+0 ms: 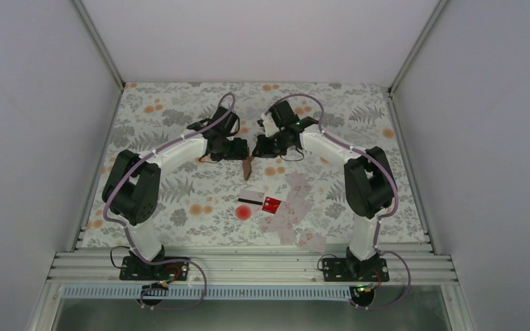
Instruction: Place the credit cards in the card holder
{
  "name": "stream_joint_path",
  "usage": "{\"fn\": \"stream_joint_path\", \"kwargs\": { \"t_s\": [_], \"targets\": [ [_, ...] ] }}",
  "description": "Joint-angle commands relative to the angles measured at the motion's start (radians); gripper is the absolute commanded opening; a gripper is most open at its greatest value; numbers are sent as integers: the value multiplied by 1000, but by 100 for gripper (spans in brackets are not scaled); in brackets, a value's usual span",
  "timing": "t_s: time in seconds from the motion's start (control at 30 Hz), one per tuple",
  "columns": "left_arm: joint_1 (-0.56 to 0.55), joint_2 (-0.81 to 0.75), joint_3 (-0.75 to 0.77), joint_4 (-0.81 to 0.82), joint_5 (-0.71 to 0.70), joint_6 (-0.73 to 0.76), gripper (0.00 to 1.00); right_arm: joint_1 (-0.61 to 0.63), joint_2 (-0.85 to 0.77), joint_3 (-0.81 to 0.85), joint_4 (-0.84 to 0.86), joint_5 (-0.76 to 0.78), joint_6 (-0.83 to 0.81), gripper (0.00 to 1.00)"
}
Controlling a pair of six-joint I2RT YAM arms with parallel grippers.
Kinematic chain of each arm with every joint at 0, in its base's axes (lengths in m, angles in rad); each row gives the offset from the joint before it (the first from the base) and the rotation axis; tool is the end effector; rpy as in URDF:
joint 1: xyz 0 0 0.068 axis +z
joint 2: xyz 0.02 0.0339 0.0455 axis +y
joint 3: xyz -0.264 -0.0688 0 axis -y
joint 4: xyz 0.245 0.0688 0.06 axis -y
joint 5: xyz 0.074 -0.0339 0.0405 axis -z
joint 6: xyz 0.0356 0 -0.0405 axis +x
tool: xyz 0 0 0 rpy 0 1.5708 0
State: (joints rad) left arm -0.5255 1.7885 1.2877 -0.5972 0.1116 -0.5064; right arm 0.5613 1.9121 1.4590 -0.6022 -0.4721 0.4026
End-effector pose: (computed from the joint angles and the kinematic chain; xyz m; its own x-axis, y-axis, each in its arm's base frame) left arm 0.3186 -0.1893 0.2089 -0.9366 -0.0141 -0.3501 0.1008 0.9462 -0.3076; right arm 0.3359 0.2304 0.2170 -0.9378 -0.1774 -0.2985 -0.3222 0.7653 0.5572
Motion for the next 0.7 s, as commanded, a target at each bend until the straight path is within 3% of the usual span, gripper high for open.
{"fn": "stream_joint_path", "kwargs": {
  "t_s": [0.0, 0.23, 0.43, 0.67],
  "targets": [
    [7, 7, -8, 39, 47, -23, 77, -10, -8, -11, 21, -10, 11, 4],
    [13, -1, -32, 53, 85, -14, 77, -18, -9, -39, 36, -14, 17, 4],
    [13, 26, -40, 51, 79, -11, 70, -21, -7, -41, 32, -11, 12, 4],
    [-2, 22, -11, 75, 135, 20, 78, -23, -6, -39, 31, -15, 10, 4]
  ]
}}
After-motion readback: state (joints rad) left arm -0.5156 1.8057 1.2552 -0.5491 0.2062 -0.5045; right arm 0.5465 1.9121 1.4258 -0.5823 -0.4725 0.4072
